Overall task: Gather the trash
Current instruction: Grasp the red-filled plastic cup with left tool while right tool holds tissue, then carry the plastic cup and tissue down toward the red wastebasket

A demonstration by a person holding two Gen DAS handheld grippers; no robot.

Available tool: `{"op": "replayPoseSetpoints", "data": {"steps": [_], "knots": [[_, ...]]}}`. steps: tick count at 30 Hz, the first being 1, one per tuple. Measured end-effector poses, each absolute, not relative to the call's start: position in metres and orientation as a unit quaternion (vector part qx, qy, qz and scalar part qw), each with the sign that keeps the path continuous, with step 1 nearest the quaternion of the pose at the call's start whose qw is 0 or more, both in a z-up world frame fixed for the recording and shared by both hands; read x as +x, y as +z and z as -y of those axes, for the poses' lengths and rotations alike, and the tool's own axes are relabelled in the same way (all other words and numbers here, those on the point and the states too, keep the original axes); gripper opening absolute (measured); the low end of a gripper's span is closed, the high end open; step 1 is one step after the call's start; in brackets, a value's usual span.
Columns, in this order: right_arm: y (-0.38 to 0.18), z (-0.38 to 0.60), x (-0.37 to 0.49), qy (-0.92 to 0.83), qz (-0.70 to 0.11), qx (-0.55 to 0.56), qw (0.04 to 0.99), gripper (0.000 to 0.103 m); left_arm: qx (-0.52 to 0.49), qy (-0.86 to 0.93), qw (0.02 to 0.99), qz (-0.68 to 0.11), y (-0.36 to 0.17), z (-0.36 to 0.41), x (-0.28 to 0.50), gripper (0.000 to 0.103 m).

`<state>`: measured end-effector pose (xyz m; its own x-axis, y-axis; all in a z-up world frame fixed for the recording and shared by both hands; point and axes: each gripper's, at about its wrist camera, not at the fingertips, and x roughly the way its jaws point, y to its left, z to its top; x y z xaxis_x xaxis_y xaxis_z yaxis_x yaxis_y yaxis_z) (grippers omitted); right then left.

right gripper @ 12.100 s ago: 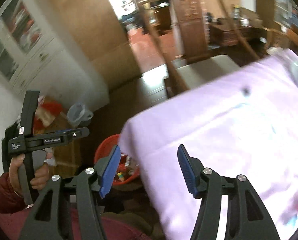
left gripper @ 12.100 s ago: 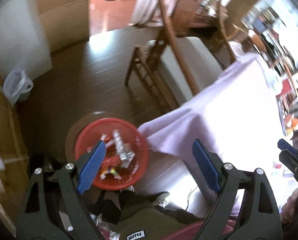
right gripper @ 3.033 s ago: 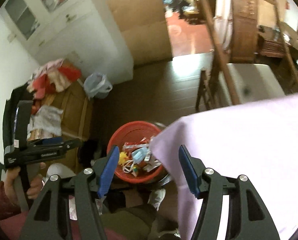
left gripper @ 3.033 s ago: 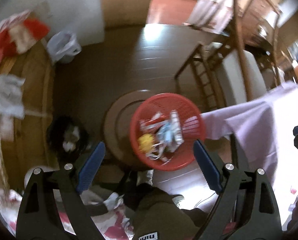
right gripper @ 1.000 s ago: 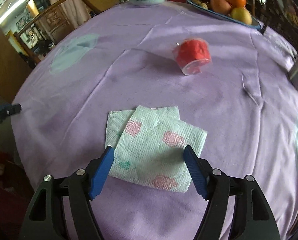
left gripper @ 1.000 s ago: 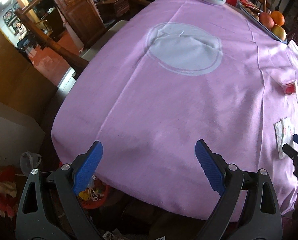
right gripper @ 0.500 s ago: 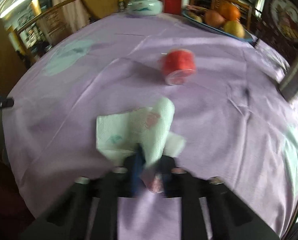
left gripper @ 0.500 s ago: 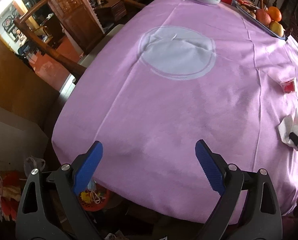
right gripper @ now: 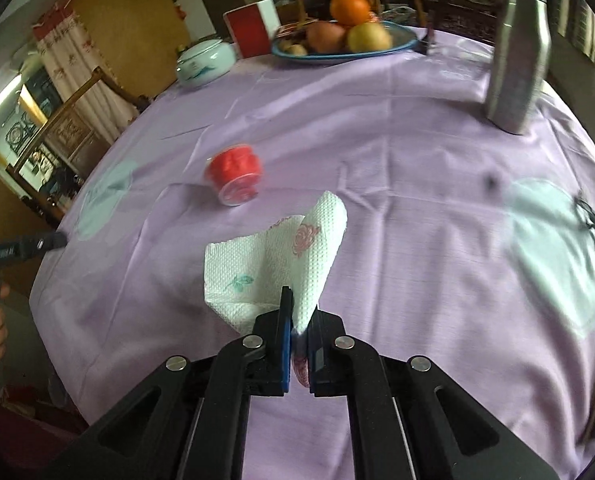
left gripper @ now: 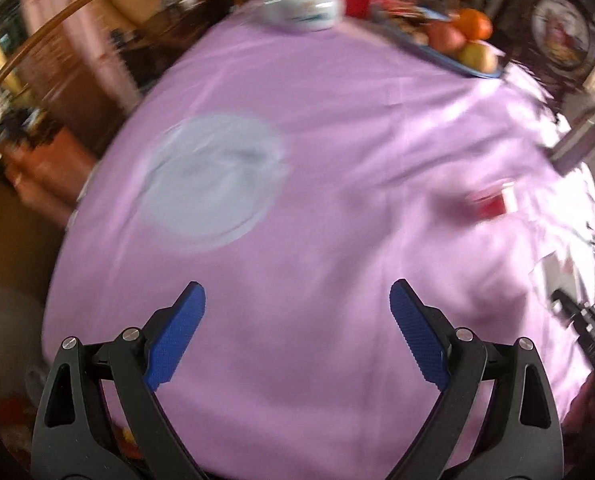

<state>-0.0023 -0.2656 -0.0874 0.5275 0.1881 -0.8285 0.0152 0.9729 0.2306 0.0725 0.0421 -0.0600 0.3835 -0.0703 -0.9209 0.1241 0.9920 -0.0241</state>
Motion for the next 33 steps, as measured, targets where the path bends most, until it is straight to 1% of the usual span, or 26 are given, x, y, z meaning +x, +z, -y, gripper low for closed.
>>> {"op": "replayPoseSetpoints", "data": {"steps": [6, 9, 16, 18, 20, 22, 24, 26, 29, 33], "knots": [[-0.081, 0.302, -0.026, 0.019, -0.478, 0.119, 0.870, 0.007, 0.087, -0.133, 0.830, -0.535, -0.067, 0.050, 0.094, 0.090], [-0.080, 0.323, -0.037, -0.002, -0.479, 0.128, 0.868, 0.007, 0.118, -0.154, 0.826, -0.530, -0.076, 0.083, 0.099, 0.090], [-0.086, 0.360, -0.065, -0.042, -0.487, 0.151, 0.859, 0.007, 0.167, -0.180, 0.820, -0.517, -0.100, 0.129, 0.110, 0.090], [-0.087, 0.364, -0.071, -0.048, -0.488, 0.153, 0.858, 0.007, 0.171, -0.180, 0.819, -0.517, -0.106, 0.134, 0.116, 0.086], [-0.087, 0.368, -0.075, -0.054, -0.487, 0.155, 0.858, 0.007, 0.170, -0.184, 0.814, -0.524, -0.111, 0.138, 0.122, 0.074], [-0.087, 0.372, -0.077, -0.060, -0.487, 0.157, 0.857, 0.007, 0.165, -0.192, 0.809, -0.531, -0.116, 0.142, 0.125, 0.066], [-0.087, 0.374, -0.077, -0.062, -0.487, 0.161, 0.856, 0.007, 0.163, -0.199, 0.807, -0.531, -0.118, 0.145, 0.126, 0.063], [-0.087, 0.376, -0.077, -0.063, -0.487, 0.164, 0.855, 0.007, 0.161, -0.208, 0.806, -0.531, -0.118, 0.151, 0.126, 0.052], [-0.087, 0.375, -0.077, -0.061, -0.486, 0.164, 0.856, 0.007, 0.148, -0.223, 0.802, -0.534, -0.118, 0.155, 0.125, 0.042], [-0.083, 0.370, -0.073, -0.052, -0.483, 0.161, 0.859, 0.007, 0.130, -0.231, 0.806, -0.529, -0.109, 0.154, 0.121, 0.041]]}}
